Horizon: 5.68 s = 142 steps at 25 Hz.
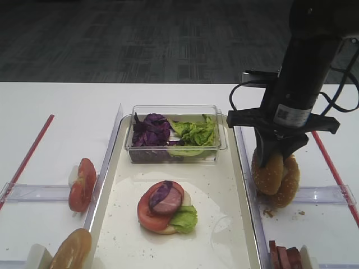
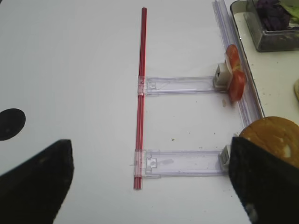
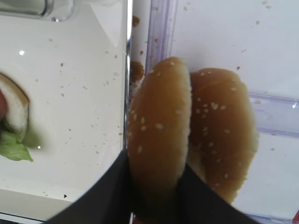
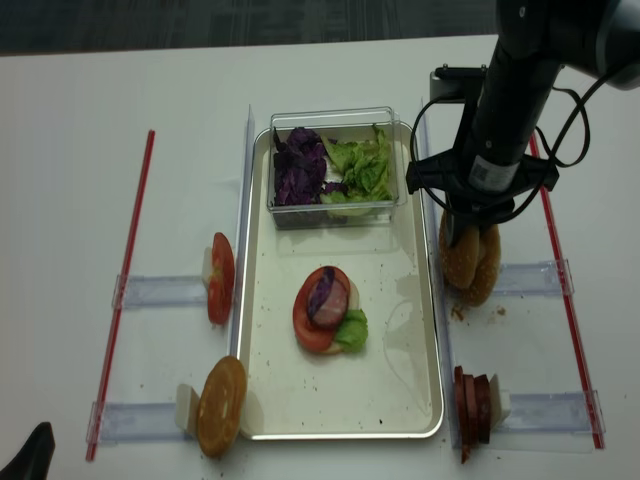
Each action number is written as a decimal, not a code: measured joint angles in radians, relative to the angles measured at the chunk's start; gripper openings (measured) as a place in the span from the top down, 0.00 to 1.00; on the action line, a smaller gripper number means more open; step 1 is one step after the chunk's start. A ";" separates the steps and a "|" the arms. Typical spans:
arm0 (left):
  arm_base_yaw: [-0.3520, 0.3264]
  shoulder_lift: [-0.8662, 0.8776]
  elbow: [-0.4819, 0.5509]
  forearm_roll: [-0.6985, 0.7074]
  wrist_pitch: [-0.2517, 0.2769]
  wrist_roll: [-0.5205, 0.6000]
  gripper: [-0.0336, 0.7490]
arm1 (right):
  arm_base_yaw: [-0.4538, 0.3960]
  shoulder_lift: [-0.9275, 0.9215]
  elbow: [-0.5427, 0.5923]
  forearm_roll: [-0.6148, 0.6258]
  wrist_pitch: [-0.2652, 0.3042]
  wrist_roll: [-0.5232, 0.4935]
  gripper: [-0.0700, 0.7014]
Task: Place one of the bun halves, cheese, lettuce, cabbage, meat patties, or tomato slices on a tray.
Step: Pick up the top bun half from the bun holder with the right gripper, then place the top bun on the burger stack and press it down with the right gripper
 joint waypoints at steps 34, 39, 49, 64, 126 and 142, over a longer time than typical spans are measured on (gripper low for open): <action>0.000 0.000 0.000 0.000 0.000 0.000 0.17 | 0.000 -0.113 0.000 0.324 0.030 -0.216 0.64; 0.000 0.000 0.000 0.000 0.000 0.000 0.17 | 0.000 -0.113 0.000 0.544 0.030 -0.367 0.65; 0.000 0.000 0.000 0.000 0.000 0.000 0.17 | 0.000 -0.113 0.000 0.746 0.028 -0.487 0.65; 0.000 0.000 0.000 0.000 0.000 0.000 0.17 | 0.034 -0.069 0.000 0.748 0.022 -0.490 0.65; 0.000 0.000 0.000 0.000 0.000 0.000 0.17 | 0.119 0.167 0.000 0.701 0.004 -0.539 0.03; 0.000 0.000 0.000 0.000 0.000 0.000 0.17 | 0.119 0.167 0.000 0.644 0.000 -0.523 0.02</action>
